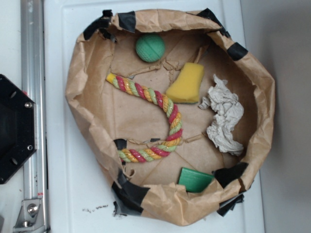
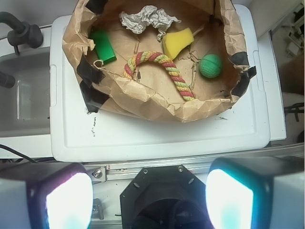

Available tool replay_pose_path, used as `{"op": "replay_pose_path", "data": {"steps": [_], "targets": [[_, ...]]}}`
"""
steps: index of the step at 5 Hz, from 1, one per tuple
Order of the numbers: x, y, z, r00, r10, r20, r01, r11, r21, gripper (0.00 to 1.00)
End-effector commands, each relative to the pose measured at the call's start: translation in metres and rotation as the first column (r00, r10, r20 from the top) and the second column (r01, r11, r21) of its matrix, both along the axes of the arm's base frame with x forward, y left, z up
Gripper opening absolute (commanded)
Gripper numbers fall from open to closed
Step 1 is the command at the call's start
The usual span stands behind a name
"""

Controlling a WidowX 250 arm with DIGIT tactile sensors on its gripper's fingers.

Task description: Grab the green block.

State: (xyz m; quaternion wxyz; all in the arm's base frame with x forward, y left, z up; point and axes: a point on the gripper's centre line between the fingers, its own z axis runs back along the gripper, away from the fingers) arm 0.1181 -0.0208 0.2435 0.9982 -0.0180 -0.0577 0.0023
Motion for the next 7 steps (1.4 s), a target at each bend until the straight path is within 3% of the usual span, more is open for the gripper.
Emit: {"op": "replay_pose_path", "data": {"steps": [1, 2, 3, 5, 6, 7], "targets": [[0.000, 0.000, 0.000, 1.000, 0.000, 0.000, 0.000, 1.000, 0.000, 1.00], [0.030, 0.008, -0.035, 0.979, -0.102, 0.175, 0.089, 0.993, 0.078, 1.00], [0.066, 0.012, -0.062, 0.973, -0.149, 0.176, 0.116, 0.975, 0.187, 1.00], [0.126, 0.017, -0.098, 0.954, -0.254, 0.157, 0.242, 0.966, 0.093, 1.00], [0.146, 0.005, -0.115, 0.882, -0.419, 0.214, 0.423, 0.906, 0.030, 1.00], [0.153, -0.006, -0.121, 0.867, -0.462, 0.184, 0.457, 0.886, 0.071, 1.00]]}}
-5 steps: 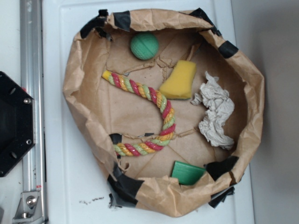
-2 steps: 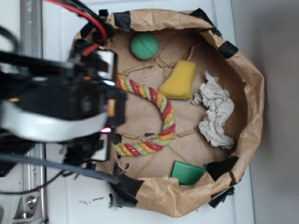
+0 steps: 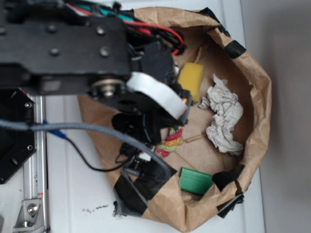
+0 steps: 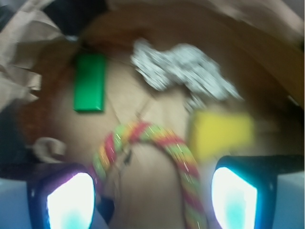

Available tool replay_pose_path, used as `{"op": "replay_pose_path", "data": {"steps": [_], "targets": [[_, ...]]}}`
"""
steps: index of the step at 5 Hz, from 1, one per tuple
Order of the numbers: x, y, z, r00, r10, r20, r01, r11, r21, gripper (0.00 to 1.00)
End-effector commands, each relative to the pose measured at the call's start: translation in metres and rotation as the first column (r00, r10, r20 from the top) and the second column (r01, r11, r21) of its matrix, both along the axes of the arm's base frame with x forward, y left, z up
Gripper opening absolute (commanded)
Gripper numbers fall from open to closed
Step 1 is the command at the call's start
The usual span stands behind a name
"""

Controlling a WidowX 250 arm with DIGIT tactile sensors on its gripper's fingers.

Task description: Grab the green block.

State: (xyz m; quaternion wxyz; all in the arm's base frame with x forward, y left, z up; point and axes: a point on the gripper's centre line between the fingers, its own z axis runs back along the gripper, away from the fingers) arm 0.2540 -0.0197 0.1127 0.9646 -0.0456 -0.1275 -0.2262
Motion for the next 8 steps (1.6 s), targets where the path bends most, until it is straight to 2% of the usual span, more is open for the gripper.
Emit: {"op": "replay_pose_path", "data": {"steps": [1, 3, 5, 6, 7, 8], "targets": [[0.017, -0.008, 0.019, 0.998, -0.019, 0.063, 0.017, 0.999, 0.029, 1.00], [0.018, 0.009, 0.046, 0.995, 0.019, 0.094, -0.020, 1.000, 0.006, 1.00], [0.030, 0.022, 0.024, 0.998, 0.035, 0.051, -0.036, 0.999, 0.027, 1.00], [0.030, 0.006, 0.009, 0.998, -0.040, 0.043, 0.040, 0.999, -0.005, 1.00], [0.031, -0.023, -0.009, 0.997, -0.080, 0.019, 0.079, 0.996, 0.037, 1.00], [0.042, -0.043, -0.042, 0.994, -0.105, -0.022, 0.106, 0.993, 0.051, 1.00]]}}
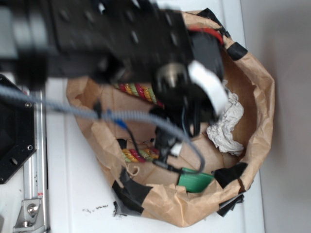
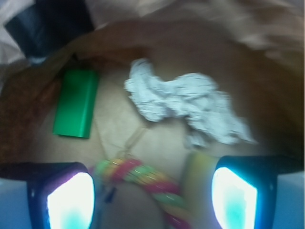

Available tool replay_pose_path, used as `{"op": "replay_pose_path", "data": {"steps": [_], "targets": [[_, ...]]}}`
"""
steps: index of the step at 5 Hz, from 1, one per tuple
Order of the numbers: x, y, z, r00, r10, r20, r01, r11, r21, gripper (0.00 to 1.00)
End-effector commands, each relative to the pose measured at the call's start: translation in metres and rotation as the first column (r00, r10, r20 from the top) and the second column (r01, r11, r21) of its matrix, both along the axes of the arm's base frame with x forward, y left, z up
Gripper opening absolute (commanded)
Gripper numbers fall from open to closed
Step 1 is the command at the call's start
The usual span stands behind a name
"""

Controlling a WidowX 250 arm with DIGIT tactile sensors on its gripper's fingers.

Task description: Grab the green block.

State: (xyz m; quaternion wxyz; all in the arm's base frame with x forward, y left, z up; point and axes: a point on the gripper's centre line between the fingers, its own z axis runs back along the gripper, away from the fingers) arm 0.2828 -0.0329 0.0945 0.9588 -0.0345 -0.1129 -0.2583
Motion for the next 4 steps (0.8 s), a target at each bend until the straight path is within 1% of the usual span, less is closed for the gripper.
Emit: {"op": "replay_pose_path", "data": {"steps": [1, 2, 3, 4], "targets": [[0.013, -0.049, -0.045, 0.995, -0.095, -0.019, 0.096, 0.993, 0.065, 1.00], [0.004, -0.060, -0.043, 0.992, -0.130, 0.002, 0.130, 0.991, 0.034, 1.00], [-0.006, -0.062, -0.028, 0.993, -0.113, 0.033, 0.113, 0.994, 0.010, 1.00], [-0.005, -0.057, -0.018, 0.996, -0.086, 0.032, 0.086, 0.996, -0.023, 1.00]]}}
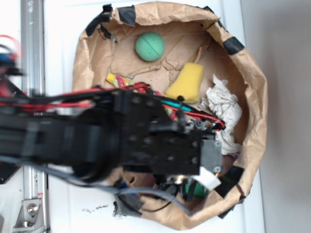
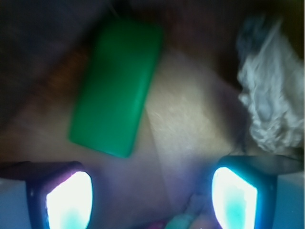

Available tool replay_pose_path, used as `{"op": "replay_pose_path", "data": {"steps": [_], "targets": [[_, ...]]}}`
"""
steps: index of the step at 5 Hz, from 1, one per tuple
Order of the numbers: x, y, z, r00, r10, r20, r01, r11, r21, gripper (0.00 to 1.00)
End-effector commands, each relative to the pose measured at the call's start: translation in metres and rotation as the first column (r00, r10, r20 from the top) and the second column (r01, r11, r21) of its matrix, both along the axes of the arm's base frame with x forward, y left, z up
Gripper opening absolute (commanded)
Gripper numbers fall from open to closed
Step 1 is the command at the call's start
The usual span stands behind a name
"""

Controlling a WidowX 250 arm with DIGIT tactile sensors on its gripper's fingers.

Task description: Grab the green block.

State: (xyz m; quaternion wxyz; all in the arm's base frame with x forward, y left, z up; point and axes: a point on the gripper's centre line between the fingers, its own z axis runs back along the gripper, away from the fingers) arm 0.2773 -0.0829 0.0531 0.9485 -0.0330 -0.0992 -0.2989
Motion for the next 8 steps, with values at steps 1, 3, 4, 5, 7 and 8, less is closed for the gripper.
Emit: {"op": "replay_pose_path", "data": {"steps": [1, 3, 4, 5, 7, 8], "targets": [[0.009, -0.004, 0.020, 0.998, 0.057, 0.028, -0.054, 0.994, -0.093, 1.00], [0.013, -0.019, 0.000, 0.994, 0.106, 0.014, -0.102, 0.983, -0.156, 1.00], [0.016, -0.033, -0.016, 0.996, 0.091, 0.011, -0.089, 0.985, -0.145, 1.00], [0.013, -0.035, -0.027, 0.984, 0.178, 0.033, -0.180, 0.979, 0.091, 0.92], [-0.002, 0.008, -0.008, 0.923, 0.384, 0.015, -0.379, 0.903, 0.200, 0.00], [-0.009, 0.033, 0.005, 0.901, 0.434, -0.004, -0.427, 0.889, 0.168, 0.00]]}}
